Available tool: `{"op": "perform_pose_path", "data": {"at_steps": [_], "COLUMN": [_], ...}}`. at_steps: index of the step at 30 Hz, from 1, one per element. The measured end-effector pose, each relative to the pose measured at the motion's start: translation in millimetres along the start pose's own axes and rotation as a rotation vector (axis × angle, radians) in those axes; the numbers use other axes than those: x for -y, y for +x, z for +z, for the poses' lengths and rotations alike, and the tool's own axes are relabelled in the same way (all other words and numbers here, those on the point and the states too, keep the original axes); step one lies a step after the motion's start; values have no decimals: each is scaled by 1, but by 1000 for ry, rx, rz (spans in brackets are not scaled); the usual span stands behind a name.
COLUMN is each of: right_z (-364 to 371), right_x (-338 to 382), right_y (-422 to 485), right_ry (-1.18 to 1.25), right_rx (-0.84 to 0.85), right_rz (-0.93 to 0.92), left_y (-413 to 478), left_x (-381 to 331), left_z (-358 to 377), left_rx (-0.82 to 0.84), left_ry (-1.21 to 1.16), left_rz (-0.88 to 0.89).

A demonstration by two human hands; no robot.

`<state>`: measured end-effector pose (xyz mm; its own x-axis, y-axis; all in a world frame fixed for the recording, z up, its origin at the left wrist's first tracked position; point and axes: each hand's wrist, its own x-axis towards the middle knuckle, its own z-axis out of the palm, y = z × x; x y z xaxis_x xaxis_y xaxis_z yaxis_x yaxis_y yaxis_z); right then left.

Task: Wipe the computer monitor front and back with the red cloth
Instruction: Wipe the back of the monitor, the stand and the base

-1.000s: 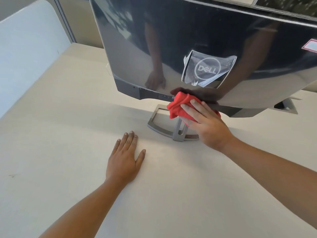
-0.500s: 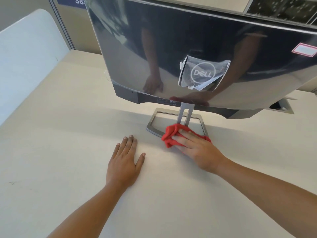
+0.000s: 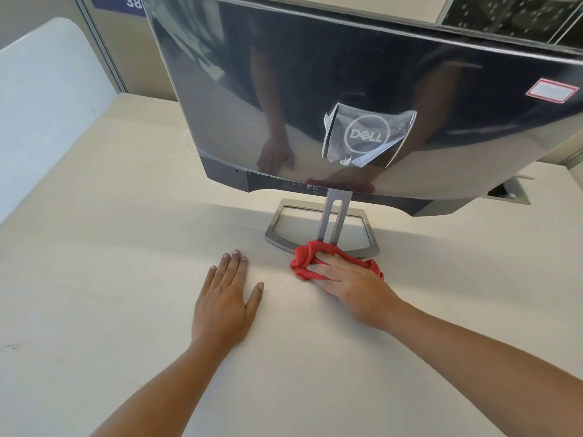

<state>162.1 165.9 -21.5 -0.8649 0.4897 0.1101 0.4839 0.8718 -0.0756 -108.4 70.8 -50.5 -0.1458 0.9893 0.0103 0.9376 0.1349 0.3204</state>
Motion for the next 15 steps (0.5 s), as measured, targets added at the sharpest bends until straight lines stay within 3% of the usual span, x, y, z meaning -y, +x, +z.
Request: {"op": "perform_pose_path", "data": {"at_steps": [5, 9, 12, 15], "right_z": [-28, -41, -37, -24], "right_x": [15, 8, 2, 11], "right_y": [-5, -24, -24, -5], "right_ry": [63, -44, -59, -6], "right_rx": [-247, -430, -413, -254], "right_rz": [104, 359, 520, 575], "left_y": [1, 0, 0, 0], "left_x": [0, 0, 1, 0], "left_z": [0, 0, 0, 0], "left_rx": [0, 7, 6, 10], "left_ry": [-6, -13, -14, -2], "left_rz": [3, 5, 7, 9]}}
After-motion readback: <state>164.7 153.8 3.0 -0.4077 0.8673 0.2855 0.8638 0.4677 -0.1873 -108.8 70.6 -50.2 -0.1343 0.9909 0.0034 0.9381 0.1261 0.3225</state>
